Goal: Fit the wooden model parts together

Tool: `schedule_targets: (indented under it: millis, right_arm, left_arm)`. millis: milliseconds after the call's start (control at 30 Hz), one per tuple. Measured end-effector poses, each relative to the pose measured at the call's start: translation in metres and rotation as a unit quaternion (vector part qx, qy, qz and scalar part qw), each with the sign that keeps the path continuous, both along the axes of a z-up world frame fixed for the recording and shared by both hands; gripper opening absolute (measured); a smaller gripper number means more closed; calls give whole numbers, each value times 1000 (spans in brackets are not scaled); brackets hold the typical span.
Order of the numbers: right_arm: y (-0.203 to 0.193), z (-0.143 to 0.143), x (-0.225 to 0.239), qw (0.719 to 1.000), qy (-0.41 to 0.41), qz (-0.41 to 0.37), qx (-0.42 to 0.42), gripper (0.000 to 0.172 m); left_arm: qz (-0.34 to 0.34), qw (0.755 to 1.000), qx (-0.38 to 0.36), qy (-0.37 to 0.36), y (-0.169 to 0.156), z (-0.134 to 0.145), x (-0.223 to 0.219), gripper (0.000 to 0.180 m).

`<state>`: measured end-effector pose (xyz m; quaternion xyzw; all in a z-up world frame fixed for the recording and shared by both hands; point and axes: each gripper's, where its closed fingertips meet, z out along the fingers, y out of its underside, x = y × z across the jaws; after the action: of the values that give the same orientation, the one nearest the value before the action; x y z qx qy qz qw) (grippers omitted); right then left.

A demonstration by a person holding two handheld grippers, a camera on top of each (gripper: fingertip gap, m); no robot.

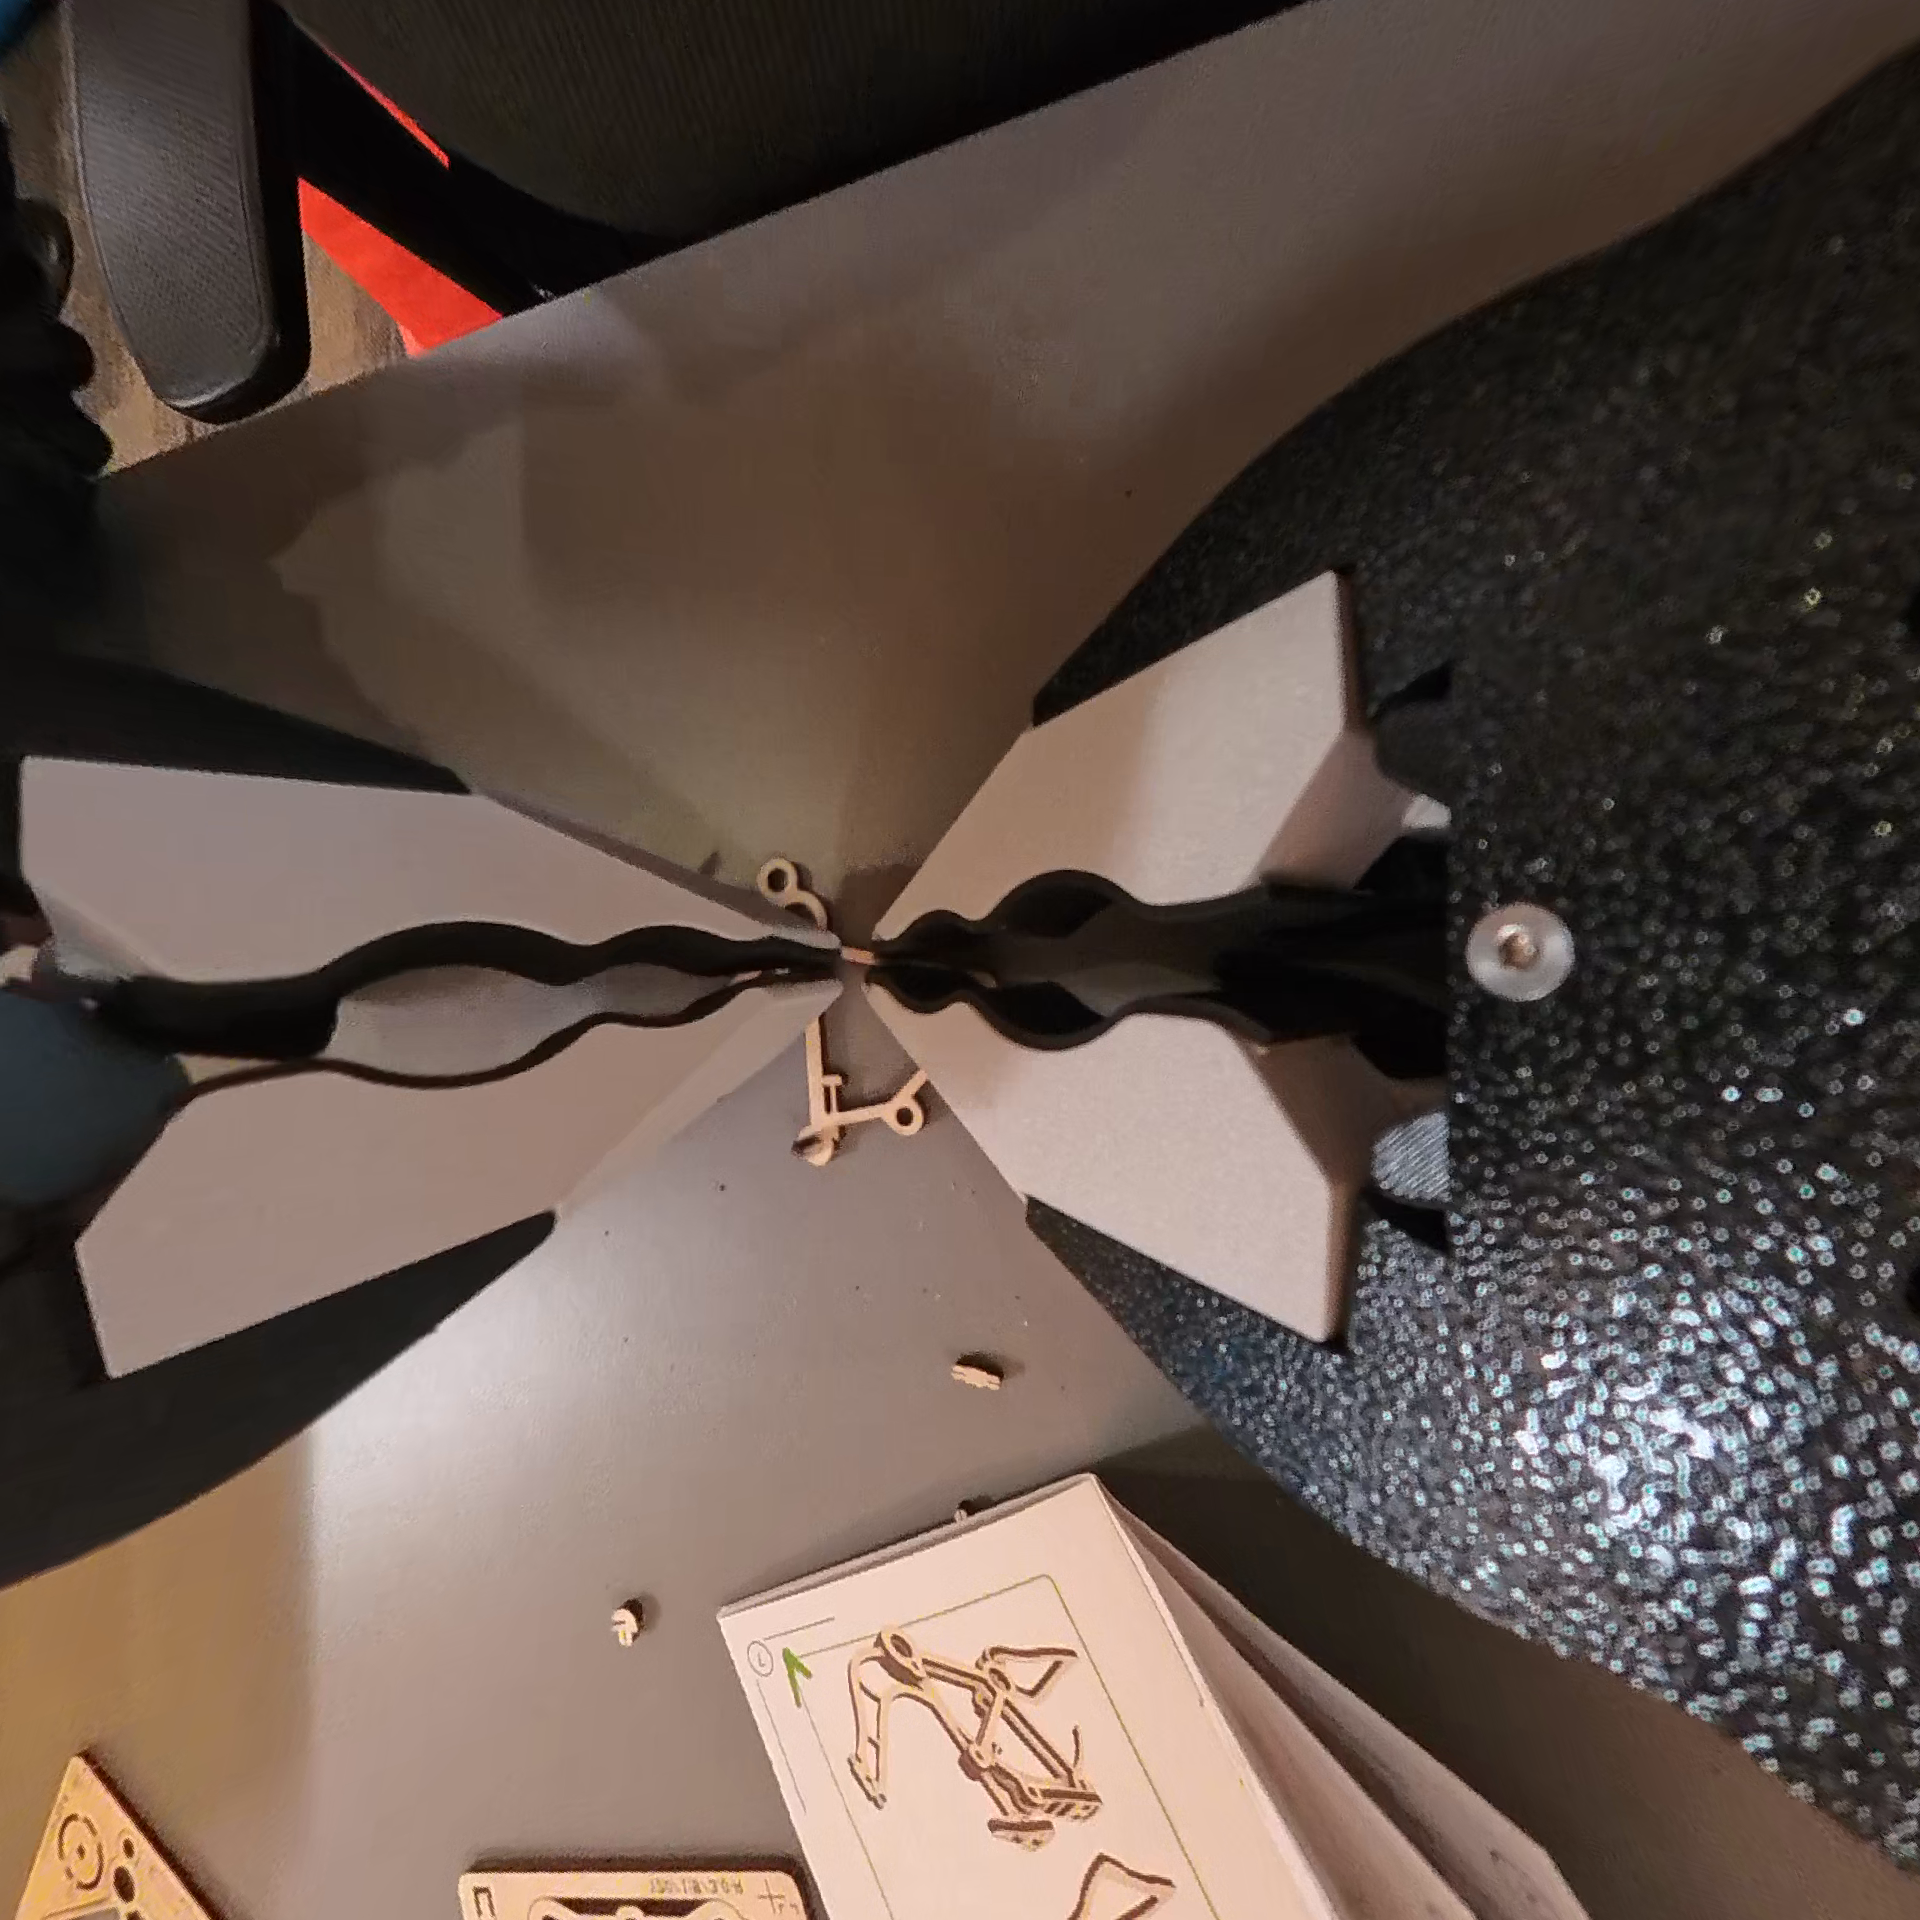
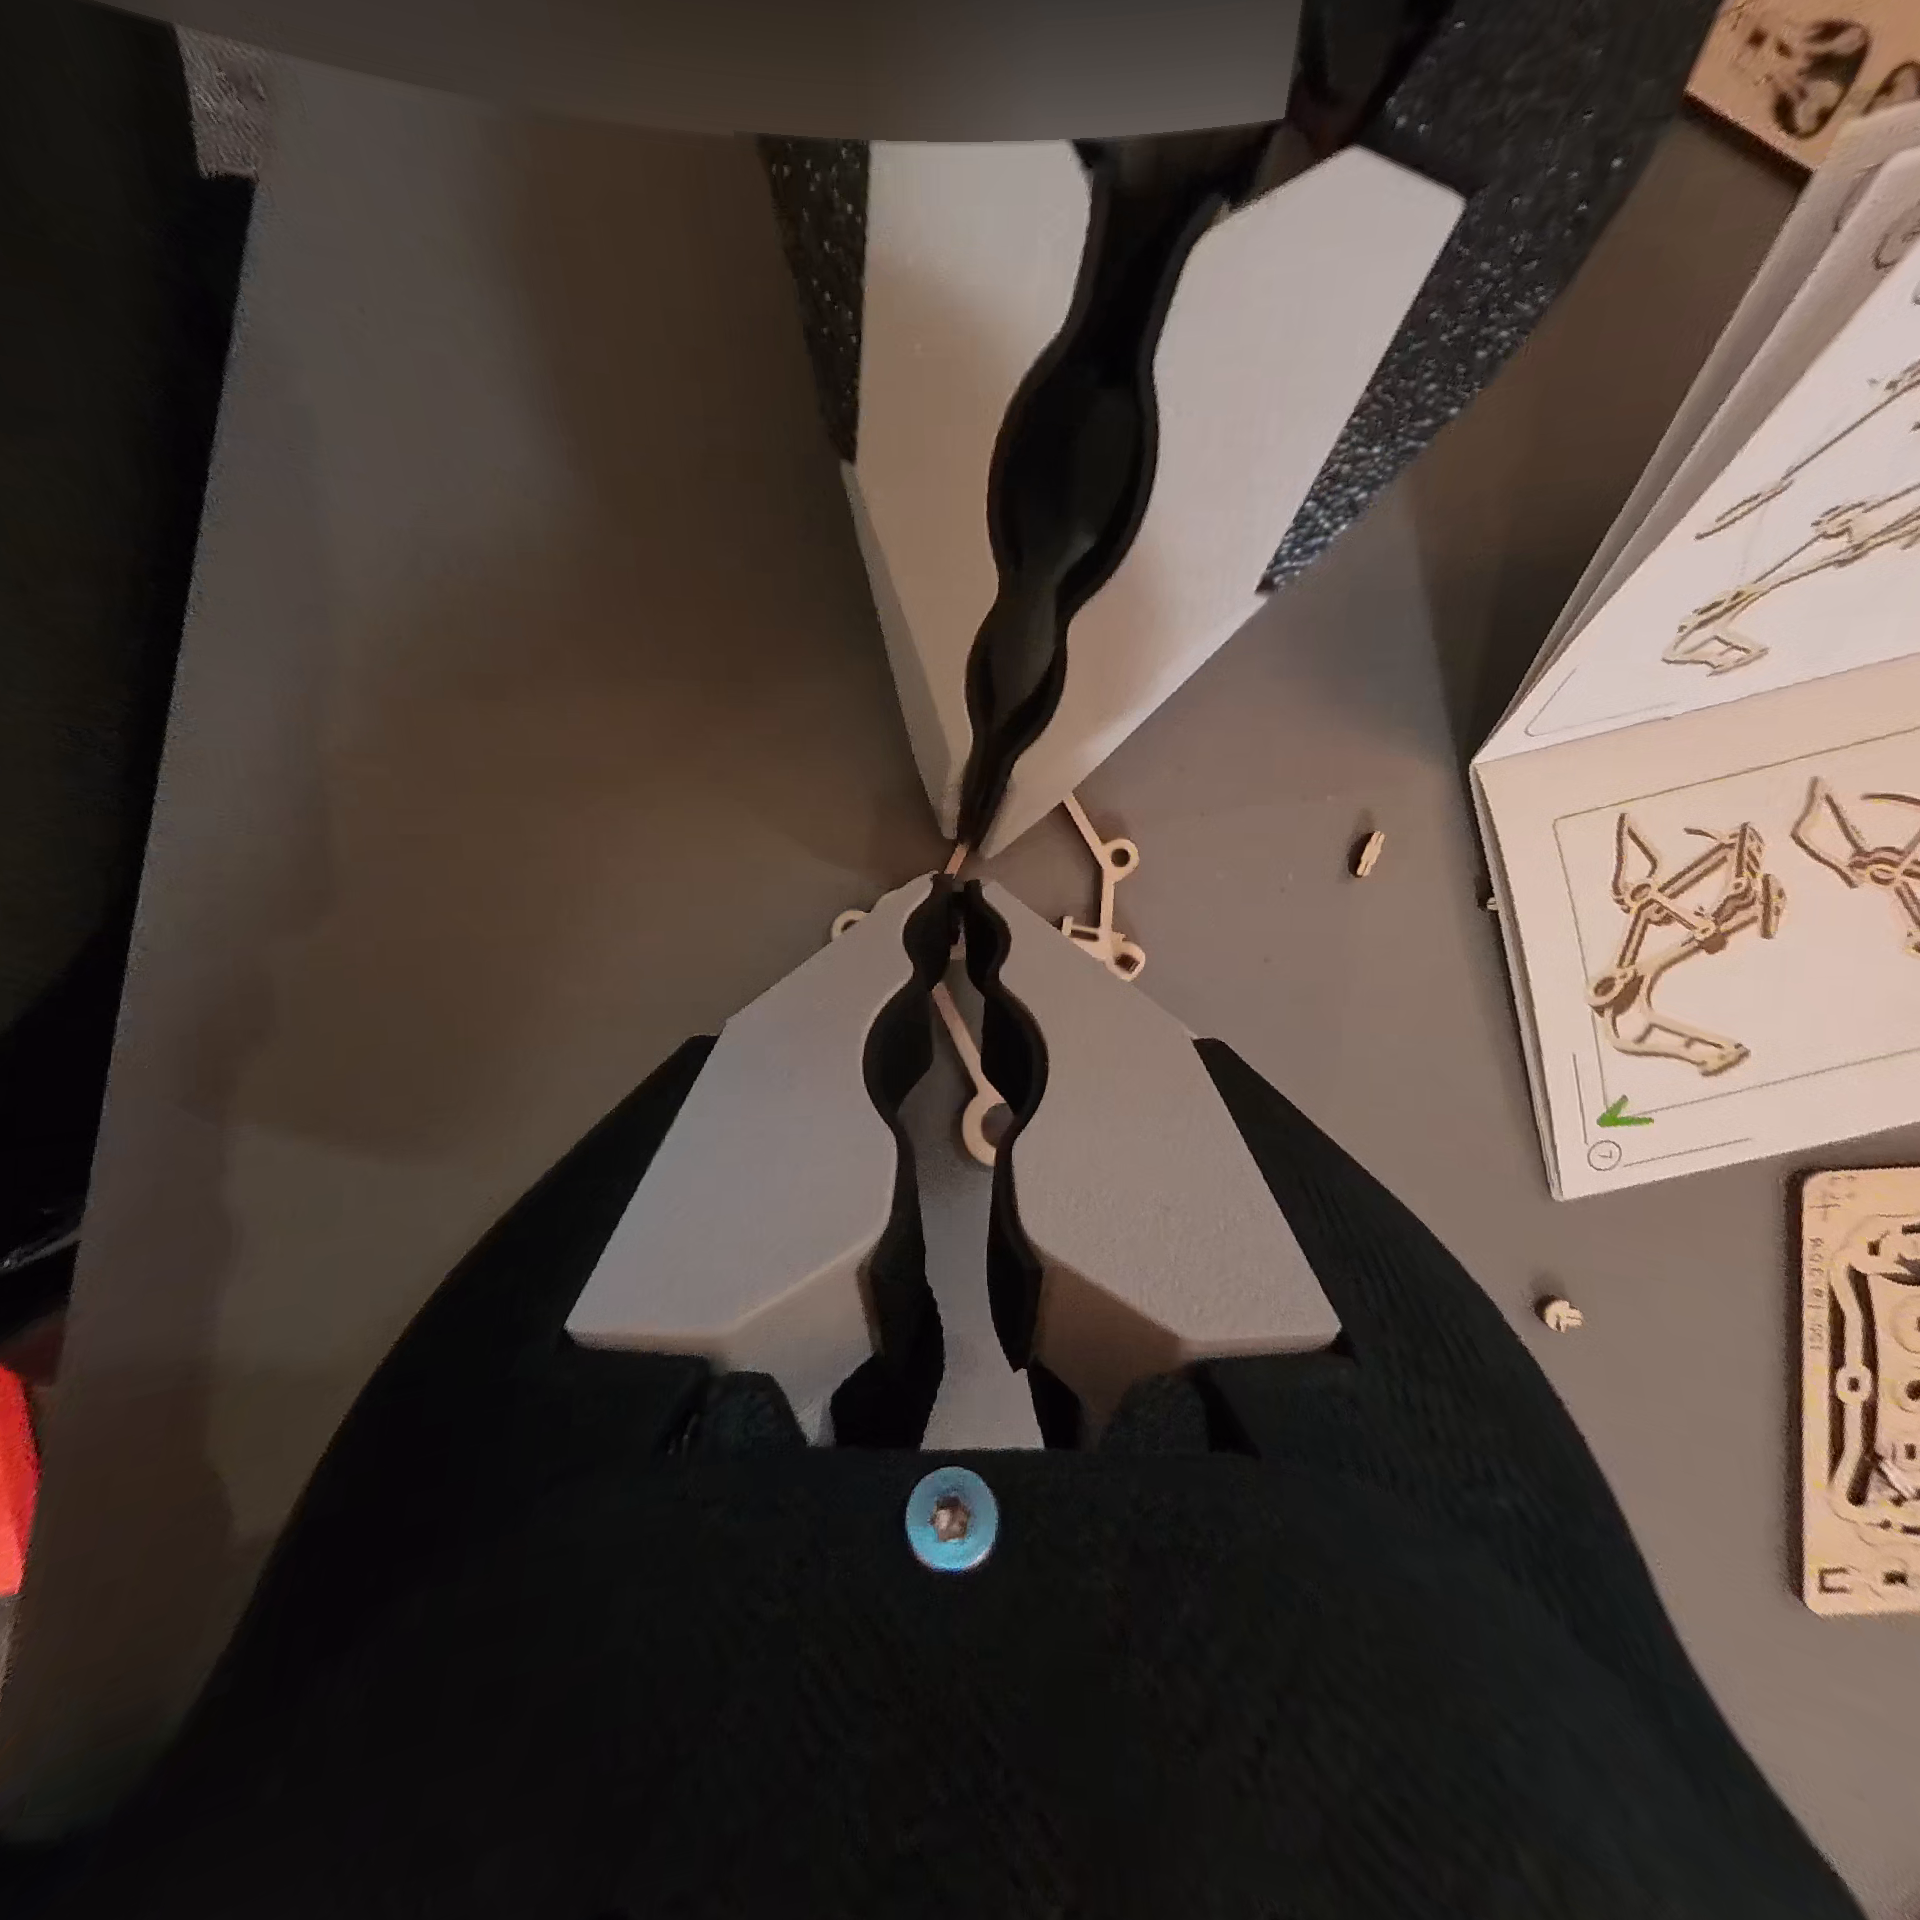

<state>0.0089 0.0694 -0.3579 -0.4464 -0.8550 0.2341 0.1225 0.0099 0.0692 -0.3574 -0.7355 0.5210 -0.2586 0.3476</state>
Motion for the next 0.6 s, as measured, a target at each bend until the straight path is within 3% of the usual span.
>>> schedule_targets:
  millis: [367,600]
  right_arm:
    - [4,6,0,990,70,-67,-102,0]
    - [4,6,3,984,110,-87,-106,0]
  left_arm:
    - [2,1000,0,-4,1,1,0,0]
    - [3,1000,0,-4,1,1,0,0]
